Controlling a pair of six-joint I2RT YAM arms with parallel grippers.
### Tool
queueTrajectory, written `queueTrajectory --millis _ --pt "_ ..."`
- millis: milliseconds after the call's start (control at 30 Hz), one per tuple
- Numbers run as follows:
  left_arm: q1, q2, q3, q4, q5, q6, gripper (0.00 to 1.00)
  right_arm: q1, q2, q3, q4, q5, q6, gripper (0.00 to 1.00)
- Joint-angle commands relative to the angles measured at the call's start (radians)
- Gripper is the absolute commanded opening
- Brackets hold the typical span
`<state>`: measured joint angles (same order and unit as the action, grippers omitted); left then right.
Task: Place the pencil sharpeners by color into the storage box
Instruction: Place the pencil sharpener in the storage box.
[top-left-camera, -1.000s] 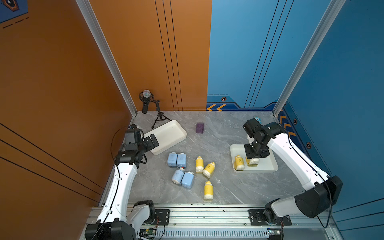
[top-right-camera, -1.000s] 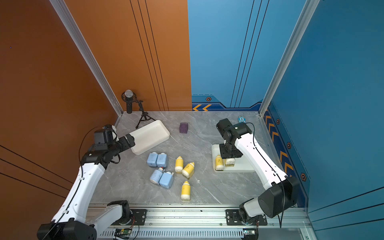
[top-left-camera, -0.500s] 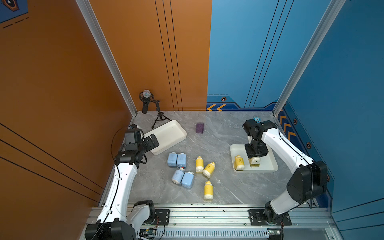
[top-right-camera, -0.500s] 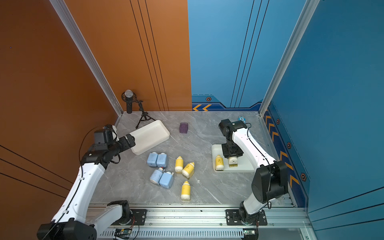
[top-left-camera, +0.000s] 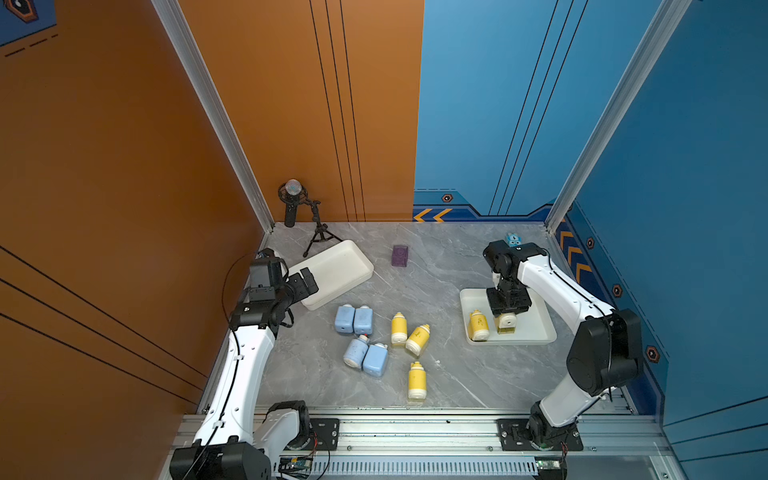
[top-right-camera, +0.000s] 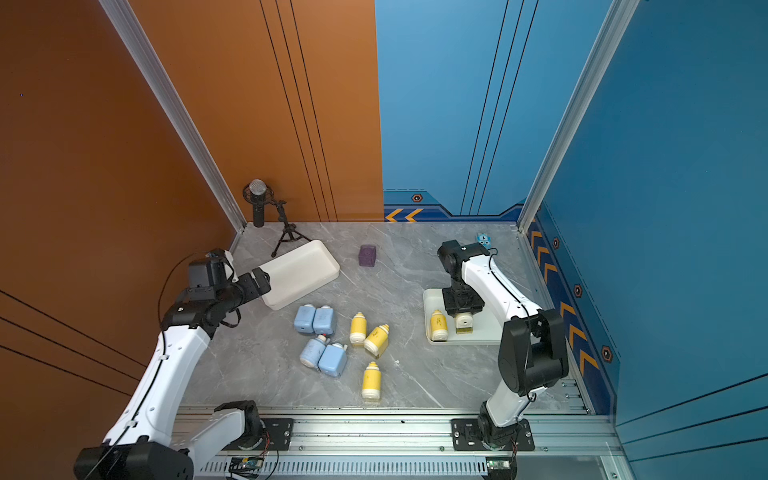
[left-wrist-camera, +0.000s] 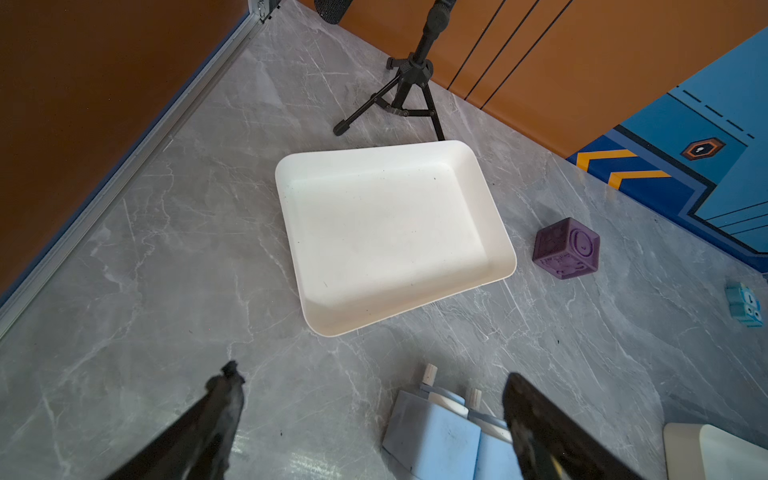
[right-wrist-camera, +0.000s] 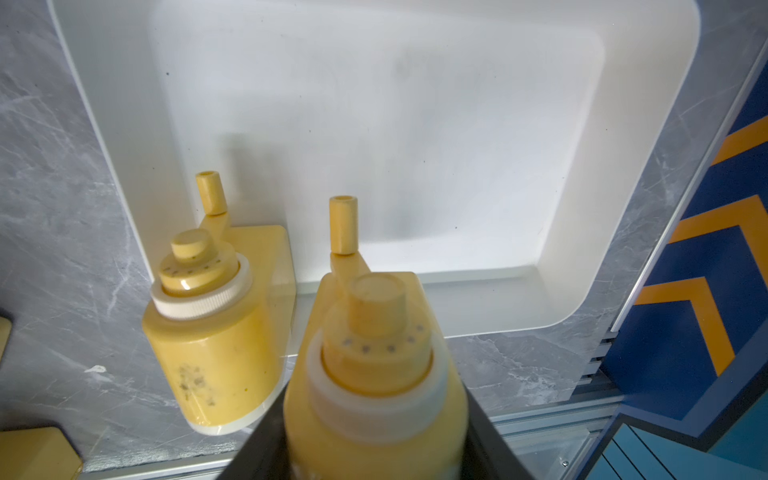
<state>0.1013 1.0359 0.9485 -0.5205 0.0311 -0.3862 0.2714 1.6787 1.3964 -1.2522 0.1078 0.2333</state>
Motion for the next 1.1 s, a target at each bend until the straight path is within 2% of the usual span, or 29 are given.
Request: queueTrajectory --millis 0,1067 --pt "-0.010 -0.010 -0.011 -0.011 0.006 0.007 0.98 -0.008 0.026 -0.009 0.021 -0.010 0.014 0.32" --pt "-0.018 -0.023 -0.010 -0.009 -0.005 0.012 0.98 -0.021 0.076 -0.134 0.167 -0.087 0.052 0.34"
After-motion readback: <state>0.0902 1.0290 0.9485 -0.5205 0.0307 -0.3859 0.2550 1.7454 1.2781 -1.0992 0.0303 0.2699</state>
